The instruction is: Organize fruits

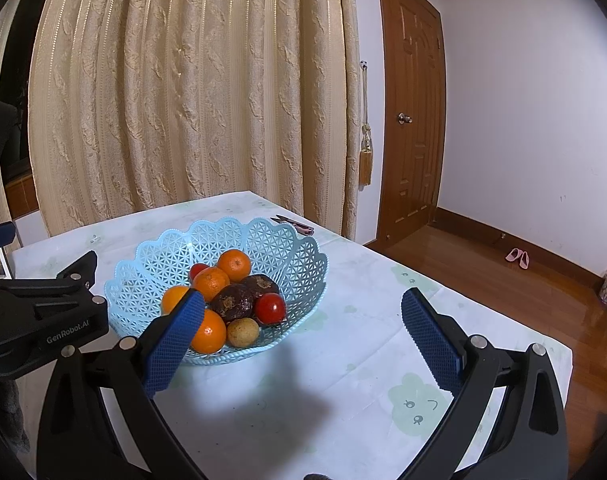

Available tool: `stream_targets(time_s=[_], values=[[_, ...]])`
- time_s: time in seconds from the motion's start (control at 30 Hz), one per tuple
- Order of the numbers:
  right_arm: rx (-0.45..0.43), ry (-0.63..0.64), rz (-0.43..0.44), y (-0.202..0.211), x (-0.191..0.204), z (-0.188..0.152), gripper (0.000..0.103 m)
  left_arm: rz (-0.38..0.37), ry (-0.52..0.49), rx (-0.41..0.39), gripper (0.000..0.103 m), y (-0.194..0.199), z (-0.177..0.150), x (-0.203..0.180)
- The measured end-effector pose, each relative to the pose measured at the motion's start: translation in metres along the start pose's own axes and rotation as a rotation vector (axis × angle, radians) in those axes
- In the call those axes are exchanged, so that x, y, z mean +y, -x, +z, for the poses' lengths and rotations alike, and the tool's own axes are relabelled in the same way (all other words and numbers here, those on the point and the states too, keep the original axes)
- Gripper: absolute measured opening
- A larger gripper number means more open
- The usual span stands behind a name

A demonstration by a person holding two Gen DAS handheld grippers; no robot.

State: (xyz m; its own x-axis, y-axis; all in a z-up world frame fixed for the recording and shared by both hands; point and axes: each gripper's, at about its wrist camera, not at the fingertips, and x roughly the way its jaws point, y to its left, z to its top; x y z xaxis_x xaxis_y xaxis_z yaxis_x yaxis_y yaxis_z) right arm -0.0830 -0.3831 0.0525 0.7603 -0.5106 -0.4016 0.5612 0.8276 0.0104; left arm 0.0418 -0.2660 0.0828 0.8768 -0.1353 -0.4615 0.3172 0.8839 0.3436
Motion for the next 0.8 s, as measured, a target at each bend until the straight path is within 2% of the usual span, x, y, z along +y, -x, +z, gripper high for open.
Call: stream_targets(time_s=[0.53,0.8], values=[[0.000,0.001,0.000,-0.0001,0.0000,0.0000,0.100,0.017,-0.015,0.003,0.098,-0.0015,-0.0002,-0.0023],[0.006,0.001,0.005,-0.0016,0.0005,-0.0003,0.100,0.026,0.010,0.025,0.098,-0.0045,0.0000,0.0026]])
